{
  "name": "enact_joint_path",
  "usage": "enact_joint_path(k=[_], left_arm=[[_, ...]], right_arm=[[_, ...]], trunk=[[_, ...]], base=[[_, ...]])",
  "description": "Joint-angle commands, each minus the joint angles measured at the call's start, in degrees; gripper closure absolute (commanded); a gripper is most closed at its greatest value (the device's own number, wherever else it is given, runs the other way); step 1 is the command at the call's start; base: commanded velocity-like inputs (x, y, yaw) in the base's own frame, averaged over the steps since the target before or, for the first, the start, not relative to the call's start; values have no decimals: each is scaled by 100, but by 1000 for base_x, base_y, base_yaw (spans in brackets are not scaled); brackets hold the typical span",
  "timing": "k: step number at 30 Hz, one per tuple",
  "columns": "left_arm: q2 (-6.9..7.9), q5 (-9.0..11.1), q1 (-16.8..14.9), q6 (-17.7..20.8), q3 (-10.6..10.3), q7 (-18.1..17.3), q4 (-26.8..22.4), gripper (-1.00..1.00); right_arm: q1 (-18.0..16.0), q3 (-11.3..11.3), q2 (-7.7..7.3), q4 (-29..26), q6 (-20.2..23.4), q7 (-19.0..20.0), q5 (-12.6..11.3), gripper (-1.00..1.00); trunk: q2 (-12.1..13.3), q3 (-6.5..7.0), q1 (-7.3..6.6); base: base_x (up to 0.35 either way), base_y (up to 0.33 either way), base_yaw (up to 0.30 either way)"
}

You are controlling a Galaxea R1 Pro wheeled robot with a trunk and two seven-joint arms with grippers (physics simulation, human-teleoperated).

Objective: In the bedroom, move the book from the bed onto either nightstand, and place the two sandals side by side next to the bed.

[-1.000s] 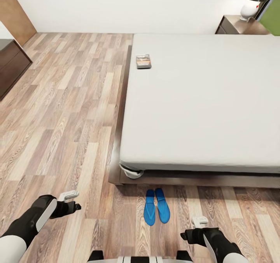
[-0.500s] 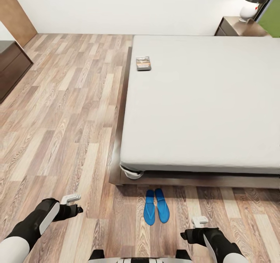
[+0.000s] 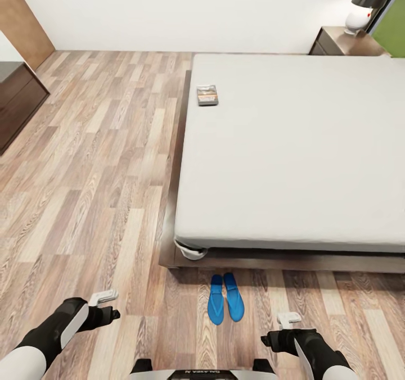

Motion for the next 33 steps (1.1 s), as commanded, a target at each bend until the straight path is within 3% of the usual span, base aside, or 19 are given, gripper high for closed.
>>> enact_joint_path(k=[1, 9, 12, 28, 33], left_arm=[[-6, -8, -3, -5, -44, -12, 19, -100], [-42, -8, -4, -137, -128, -6, 88, -100], [-47, -8, -2, -240, -141, -5, 102, -100], [-147, -8, -2, -1034, -164, -11, 146, -100], [-162, -8, -5, -1258, -193, -12, 143, -100]], right_arm=[[-2, -48, 5, -12, 19, 49, 60, -100], [0, -53, 5, -4, -171, 49, 52, -100], [4, -53, 5, -2, -241, 48, 49, -100], [110, -43, 40, 1, -729, 41, 60, -100], [115, -31, 56, -4, -793, 41, 62, -100]], trunk=[[40, 16, -23], [361, 159, -198], [361, 159, -198], [962, 429, -528], [1002, 447, -550]], base=[[0, 0, 0], [0, 0, 0], [0, 0, 0], [0, 0, 0], [0, 0, 0]])
